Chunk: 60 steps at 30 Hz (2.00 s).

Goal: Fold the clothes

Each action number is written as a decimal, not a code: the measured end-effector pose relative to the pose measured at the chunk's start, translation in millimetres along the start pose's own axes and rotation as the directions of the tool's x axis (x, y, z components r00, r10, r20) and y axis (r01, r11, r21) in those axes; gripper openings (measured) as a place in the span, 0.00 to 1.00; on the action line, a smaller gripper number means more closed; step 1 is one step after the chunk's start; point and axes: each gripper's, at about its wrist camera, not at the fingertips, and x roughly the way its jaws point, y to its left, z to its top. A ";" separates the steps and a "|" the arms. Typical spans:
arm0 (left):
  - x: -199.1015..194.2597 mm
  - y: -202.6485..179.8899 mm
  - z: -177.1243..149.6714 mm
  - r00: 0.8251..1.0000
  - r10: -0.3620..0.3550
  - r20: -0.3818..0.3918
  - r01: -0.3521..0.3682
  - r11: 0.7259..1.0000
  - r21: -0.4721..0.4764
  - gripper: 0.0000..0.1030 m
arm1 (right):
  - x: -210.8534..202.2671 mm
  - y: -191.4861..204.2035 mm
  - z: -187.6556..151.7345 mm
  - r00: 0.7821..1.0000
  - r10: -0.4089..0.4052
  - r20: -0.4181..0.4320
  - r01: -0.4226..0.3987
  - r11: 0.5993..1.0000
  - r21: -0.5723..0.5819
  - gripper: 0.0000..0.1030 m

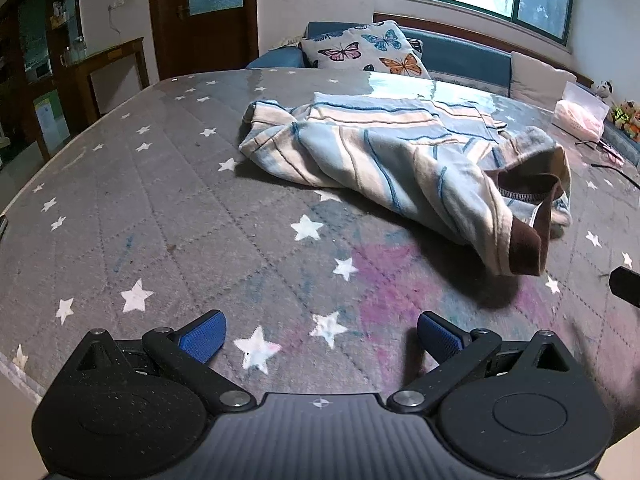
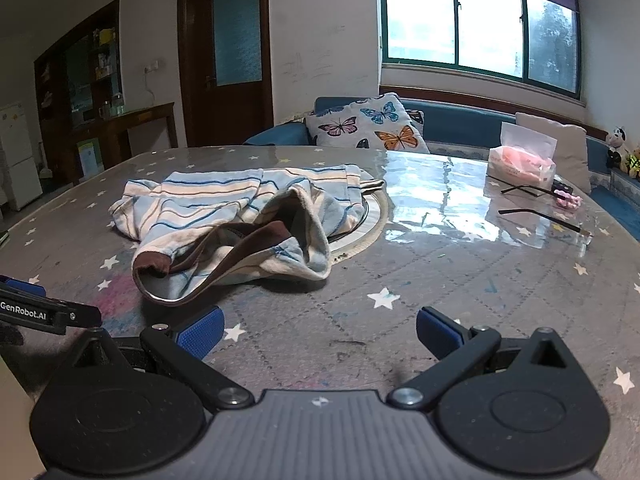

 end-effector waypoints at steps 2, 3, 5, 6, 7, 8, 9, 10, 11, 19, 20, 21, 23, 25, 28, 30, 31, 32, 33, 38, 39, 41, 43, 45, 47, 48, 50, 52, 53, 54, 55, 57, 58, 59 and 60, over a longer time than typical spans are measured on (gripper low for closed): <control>-0.5 -0.7 0.0 1.000 -0.002 -0.002 0.002 1.000 0.002 1.00 | -0.3 1.0 0.1 1.000 0.003 -0.001 -0.003 1.000 -0.002 1.00; -0.7 -1.1 0.0 1.000 -0.003 -0.003 0.003 1.000 0.003 1.00 | -0.3 1.6 0.4 1.000 0.005 -0.002 -0.005 1.000 -0.003 1.00; -1.4 -2.4 0.7 1.000 -0.003 -0.003 0.003 1.000 0.007 1.00 | -0.4 2.9 0.8 1.000 0.008 -0.003 -0.008 1.000 -0.006 1.00; -1.3 -2.8 1.0 1.000 -0.003 -0.003 0.003 1.000 0.009 1.00 | -0.4 3.4 0.8 1.000 0.009 -0.003 -0.009 1.000 -0.007 1.00; -0.8 -3.1 1.3 1.000 -0.002 -0.005 0.002 1.000 0.010 1.00 | -0.4 3.8 0.8 1.000 0.010 -0.004 -0.010 1.000 -0.008 1.00; -0.2 -3.3 1.5 1.000 0.002 -0.008 -0.002 1.000 0.010 1.00 | -0.3 4.5 0.7 1.000 0.010 -0.005 -0.010 1.000 -0.009 1.00; 0.5 -3.4 1.5 1.000 0.004 -0.009 -0.004 1.000 0.009 1.00 | 0.0 5.3 0.7 1.000 0.011 -0.008 -0.011 1.000 -0.010 1.00; 1.0 -3.2 1.4 1.000 0.004 -0.010 -0.004 1.000 0.009 1.00 | 0.1 5.8 0.5 1.000 0.014 -0.010 -0.014 1.000 -0.011 1.00; 1.3 -3.1 1.6 1.000 0.003 -0.011 -0.003 1.000 0.009 1.00 | 0.3 6.3 0.3 1.000 0.017 -0.011 -0.017 1.000 -0.011 1.00; 3.1 -1.9 3.9 1.000 0.002 -0.005 -0.001 1.000 0.014 1.00 | 2.8 10.7 2.0 0.999 0.024 -0.022 -0.024 0.999 -0.022 1.00; 3.4 -2.1 4.4 1.000 0.002 -0.003 -0.002 1.000 0.016 1.00 | 2.9 10.8 2.3 0.999 0.025 -0.022 -0.025 0.999 -0.022 1.00; 3.7 -2.4 4.8 1.000 0.001 -0.002 -0.001 1.000 0.018 1.00 | 3.0 10.9 2.7 0.999 0.026 -0.021 -0.026 0.999 -0.023 1.00; 4.4 -3.1 5.6 1.000 0.000 -0.001 0.000 1.000 0.024 1.00 | 3.6 11.1 3.6 0.999 0.025 -0.023 -0.026 0.999 -0.026 1.00; 5.5 -4.0 6.7 1.000 0.001 0.000 -0.001 1.000 0.026 1.00 | 4.2 11.1 4.7 0.999 0.025 -0.023 -0.026 0.999 -0.028 1.00; 7.4 -5.5 8.5 1.000 0.002 0.001 -0.002 1.000 0.030 1.00 | 5.1 11.0 7.3 0.999 0.027 -0.021 -0.027 0.999 -0.030 1.00; 8.5 -6.3 9.8 1.000 0.003 0.000 -0.003 0.999 0.032 1.00 | 5.8 10.8 9.1 0.999 0.028 -0.020 -0.029 0.999 -0.031 1.00; 9.2 -6.6 10.6 1.000 0.002 -0.001 -0.002 0.999 0.033 1.00 | 6.1 10.8 9.6 0.999 0.029 -0.020 -0.029 0.999 -0.031 1.00; 10.1 -7.1 11.2 1.000 0.002 -0.002 -0.002 0.999 0.034 1.00 | 6.7 10.5 10.2 0.999 0.030 -0.021 -0.031 0.999 -0.031 1.00; 11.0 -7.6 11.7 1.000 0.003 -0.004 -0.003 0.999 0.034 1.00 | 7.8 10.6 11.0 0.999 0.032 -0.022 -0.033 0.999 -0.030 1.00; 15.3 -10.7 13.0 1.000 -0.001 -0.013 0.001 0.999 0.038 1.00 | 12.0 11.1 12.7 0.999 0.037 -0.032 -0.038 0.999 -0.028 1.00; 16.2 -11.2 13.3 1.000 -0.001 -0.015 0.002 0.999 0.039 1.00 | 12.7 11.0 12.8 0.999 0.038 -0.034 -0.039 0.999 -0.028 1.00; 18.0 -12.4 13.7 1.000 -0.001 -0.020 0.002 0.999 0.042 1.00 | 14.1 10.6 13.0 0.999 0.038 -0.038 -0.039 0.999 -0.025 1.00; 20.0 -13.6 14.4 1.000 0.001 -0.024 0.000 0.999 0.044 1.00 | 15.2 10.0 13.2 0.998 0.039 -0.042 -0.040 0.999 -0.021 1.00; 21.4 -13.9 15.1 1.000 0.003 -0.028 -0.002 0.999 0.046 1.00 | 16.4 9.5 13.2 0.998 0.039 -0.045 -0.040 0.999 -0.018 1.00; 22.5 -13.8 15.8 1.000 0.004 -0.031 -0.003 0.999 0.047 1.00 | 17.8 9.3 13.7 0.998 0.042 -0.048 -0.043 0.999 -0.016 1.00; 23.2 -13.9 16.3 0.999 0.005 -0.032 -0.004 0.999 0.047 1.00 | 18.6 9.3 14.2 0.998 0.043 -0.050 -0.044 0.999 -0.016 1.00; 24.6 -14.2 17.4 0.999 0.007 -0.035 -0.005 0.999 0.048 1.00 | 20.3 9.2 15.3 0.998 0.045 -0.052 -0.046 0.999 -0.015 1.00; 25.9 -14.4 18.8 0.999 0.006 -0.037 -0.005 0.999 0.049 1.00 | 21.8 9.0 17.6 0.997 0.049 -0.052 -0.050 0.999 -0.013 1.00; 26.2 -14.4 19.7 0.999 0.007 -0.037 -0.005 0.999 0.050 1.00 | 22.5 8.8 18.8 0.997 0.051 -0.052 -0.052 0.999 -0.011 1.00; 26.4 -14.3 20.5 0.999 0.007 -0.037 -0.005 0.999 0.050 1.00 | 23.3 8.7 20.2 0.997 0.054 -0.051 -0.055 0.998 -0.010 1.00; 26.5 -14.1 21.4 0.999 0.008 -0.037 -0.006 0.999 0.051 1.00 | 24.0 8.6 21.6 0.997 0.057 -0.050 -0.058 0.998 -0.009 1.00; 26.9 -12.9 24.1 0.999 0.012 -0.034 -0.010 0.999 0.050 1.00 | 25.8 8.7 25.0 0.997 0.063 -0.050 -0.063 0.998 -0.010 1.00; 26.7 -11.7 26.0 0.999 0.014 -0.032 -0.012 0.999 0.048 1.00 | 26.8 8.7 26.7 0.997 0.065 -0.049 -0.066 0.998 -0.011 1.00; 26.1 -9.9 28.8 0.999 0.017 -0.027 -0.016 0.999 0.045 1.00 | 27.4 8.7 28.7 0.997 0.067 -0.048 -0.068 0.998 -0.012 1.00; 25.3 -7.9 31.9 1.000 0.021 -0.021 -0.020 0.999 0.041 1.00 | 27.7 8.5 31.0 0.997 0.070 -0.045 -0.071 0.997 -0.013 1.00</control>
